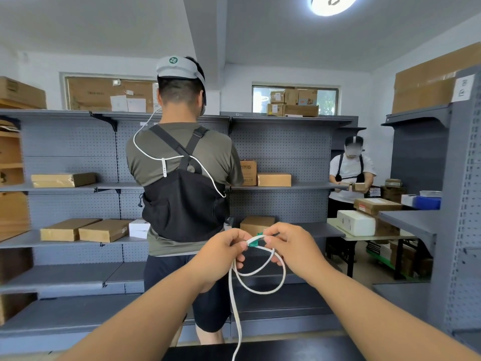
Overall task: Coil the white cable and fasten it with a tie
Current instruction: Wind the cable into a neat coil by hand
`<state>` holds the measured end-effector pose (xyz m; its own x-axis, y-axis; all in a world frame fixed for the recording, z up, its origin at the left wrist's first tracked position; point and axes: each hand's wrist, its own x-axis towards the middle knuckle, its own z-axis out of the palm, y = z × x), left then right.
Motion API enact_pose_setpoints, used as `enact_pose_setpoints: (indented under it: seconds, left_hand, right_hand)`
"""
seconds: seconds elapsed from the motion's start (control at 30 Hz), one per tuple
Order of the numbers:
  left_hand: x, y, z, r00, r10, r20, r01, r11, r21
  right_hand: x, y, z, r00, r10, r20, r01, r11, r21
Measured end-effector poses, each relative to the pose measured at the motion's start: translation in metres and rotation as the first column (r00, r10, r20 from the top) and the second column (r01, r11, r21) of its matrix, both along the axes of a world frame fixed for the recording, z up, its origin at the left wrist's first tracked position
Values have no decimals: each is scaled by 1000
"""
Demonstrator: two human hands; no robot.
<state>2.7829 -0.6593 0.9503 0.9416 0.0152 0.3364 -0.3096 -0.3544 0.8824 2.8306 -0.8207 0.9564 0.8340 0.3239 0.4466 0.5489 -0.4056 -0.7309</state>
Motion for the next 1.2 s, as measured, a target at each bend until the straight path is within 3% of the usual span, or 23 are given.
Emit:
enact_pose_setpoints:
  seconds: [0.27,0.53,0.73,0.93,1.1,1.2]
  left_hand:
    - [-4,10,3,971,-155,-183,147,987,-58]
    - [1,9,3,1000,19,19,-19,999,-25]
    - [4,6,3,989,83,124,-87,996,28]
    - [2,0,9,990,64,122,-72,995,62]
    - [3,-1,7,990,67,124,-71,997,27]
    - [3,-2,3,996,41,75,-33,994,-105]
  right_hand:
    - [-5,0,-3,980,95,-177,-81,993,84]
    - [0,-6,8,921,208,-329,-168,975,146]
    - [3,-6,8,961,146,-234,-155,988,-22]
    - [4,-6,12,938,170,-304,-230,958,-174]
    - [10,-6,10,919,234,-316,-262,964,-46]
    - [11,-5,8,914,249,-319,-262,965,5]
